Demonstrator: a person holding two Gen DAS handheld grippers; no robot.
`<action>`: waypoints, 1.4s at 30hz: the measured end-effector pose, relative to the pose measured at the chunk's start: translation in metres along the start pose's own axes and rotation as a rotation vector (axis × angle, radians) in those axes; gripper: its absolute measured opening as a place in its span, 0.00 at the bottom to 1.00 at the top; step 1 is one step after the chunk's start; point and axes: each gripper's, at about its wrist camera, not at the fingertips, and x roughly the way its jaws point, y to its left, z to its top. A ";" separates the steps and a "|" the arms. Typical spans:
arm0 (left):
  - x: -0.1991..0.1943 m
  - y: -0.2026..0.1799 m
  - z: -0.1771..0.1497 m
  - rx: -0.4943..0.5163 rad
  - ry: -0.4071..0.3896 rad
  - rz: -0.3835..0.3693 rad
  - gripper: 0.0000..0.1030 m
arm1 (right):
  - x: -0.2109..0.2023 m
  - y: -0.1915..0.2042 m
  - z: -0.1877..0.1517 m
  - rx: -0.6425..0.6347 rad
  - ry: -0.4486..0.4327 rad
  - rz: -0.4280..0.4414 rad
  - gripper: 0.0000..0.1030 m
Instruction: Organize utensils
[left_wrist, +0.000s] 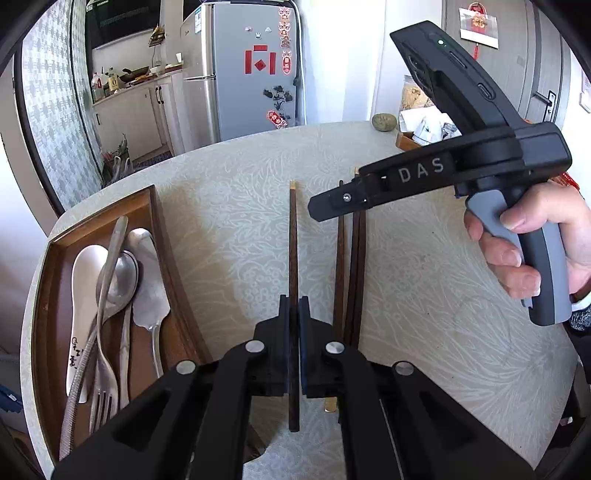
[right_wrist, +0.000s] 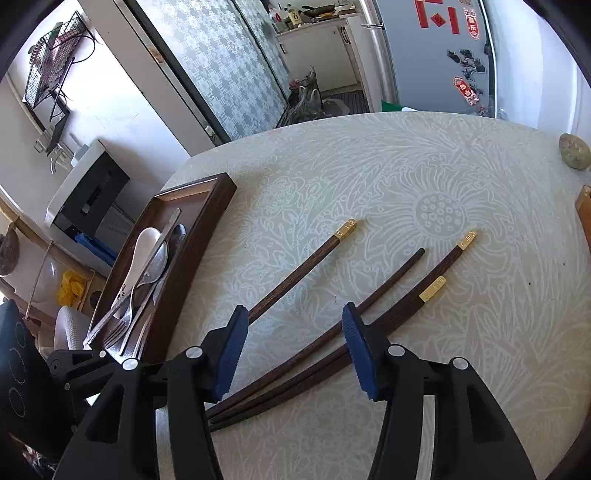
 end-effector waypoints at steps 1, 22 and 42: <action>-0.002 -0.001 0.000 0.001 -0.007 0.001 0.05 | -0.001 0.002 0.000 0.004 -0.003 0.011 0.57; -0.040 -0.021 0.005 -0.012 -0.136 -0.043 0.05 | 0.023 0.018 -0.004 0.152 0.061 0.107 0.57; -0.036 0.003 -0.034 -0.018 -0.005 -0.030 0.24 | 0.027 0.073 -0.002 -0.019 0.049 -0.014 0.29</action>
